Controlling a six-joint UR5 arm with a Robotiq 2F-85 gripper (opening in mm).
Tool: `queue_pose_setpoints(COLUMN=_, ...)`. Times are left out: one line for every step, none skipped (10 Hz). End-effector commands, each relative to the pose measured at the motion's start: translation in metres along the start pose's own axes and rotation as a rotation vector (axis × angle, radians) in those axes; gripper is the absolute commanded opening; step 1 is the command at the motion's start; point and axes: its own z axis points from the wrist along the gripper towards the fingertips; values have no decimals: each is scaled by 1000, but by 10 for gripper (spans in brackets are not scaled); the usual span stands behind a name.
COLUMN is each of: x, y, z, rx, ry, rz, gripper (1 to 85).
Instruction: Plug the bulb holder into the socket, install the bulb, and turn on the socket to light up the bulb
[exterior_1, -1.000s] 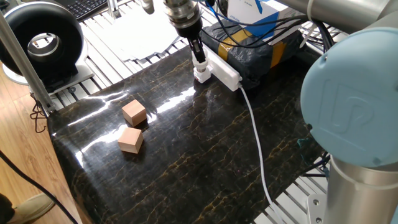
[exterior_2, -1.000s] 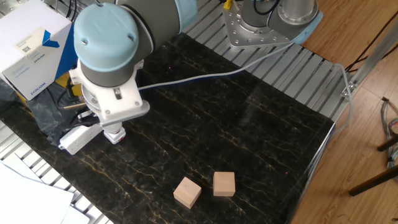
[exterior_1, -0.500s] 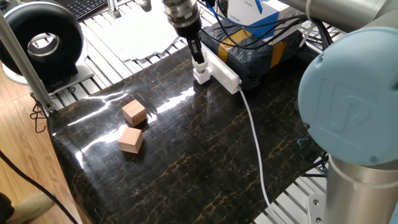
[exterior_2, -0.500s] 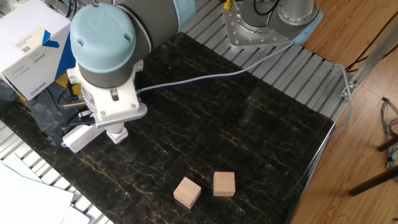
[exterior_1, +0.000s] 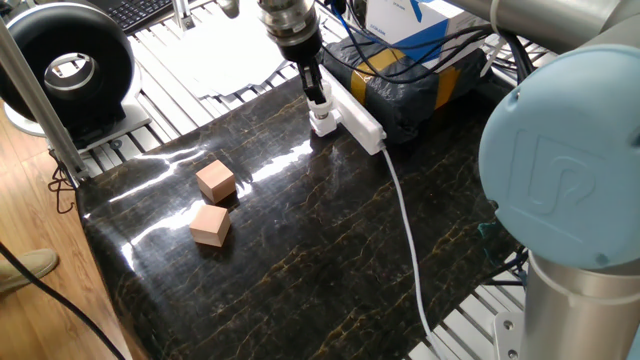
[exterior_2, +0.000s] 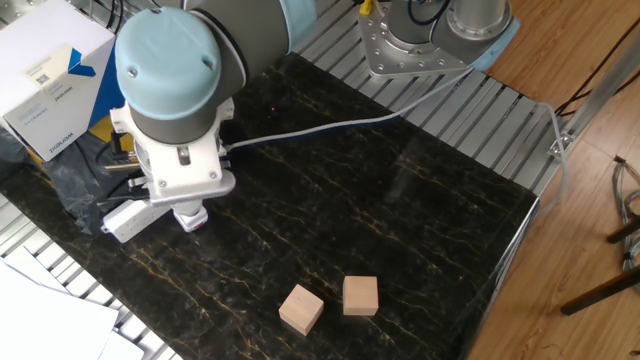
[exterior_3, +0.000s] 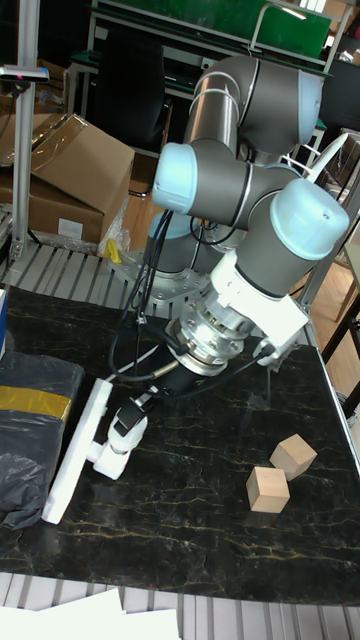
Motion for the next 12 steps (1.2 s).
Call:
queue_pose_setpoints(x=-5, y=1, z=1, rx=-9, ry=-20, rz=67, gripper=10)
queue_pose_setpoints(x=-6, y=0, z=1, rx=-5, ry=-24, rz=80, gripper=10)
queue_pose_setpoints(x=-8, y=1, z=1, rx=-8, ry=-31, rz=100, gripper=10)
queue_pose_setpoints(x=-8, y=0, z=2, rx=-7, ry=-34, rz=113, gripper=10)
queue_pose_setpoints(x=-5, y=-2, z=2, rx=0, ry=-22, rz=106, gripper=10)
queue_pose_setpoints(x=-2, y=-5, z=1, rx=14, ry=-7, rz=94, gripper=50)
queue_pose_setpoints(x=-3, y=-3, z=-1, rx=14, ry=-3, rz=96, gripper=73)
queue_pose_setpoints(x=-6, y=-1, z=-2, rx=10, ry=-12, rz=95, gripper=93)
queue_pose_setpoints(x=-10, y=-4, z=-2, rx=21, ry=-26, rz=71, gripper=167)
queue_pose_setpoints(x=-11, y=-3, z=-2, rx=17, ry=-32, rz=46, gripper=173)
queue_pose_setpoints(x=-13, y=-1, z=-2, rx=10, ry=-41, rz=6, gripper=217)
queue_pose_setpoints(x=-16, y=1, z=0, rx=-1, ry=-54, rz=-36, gripper=310)
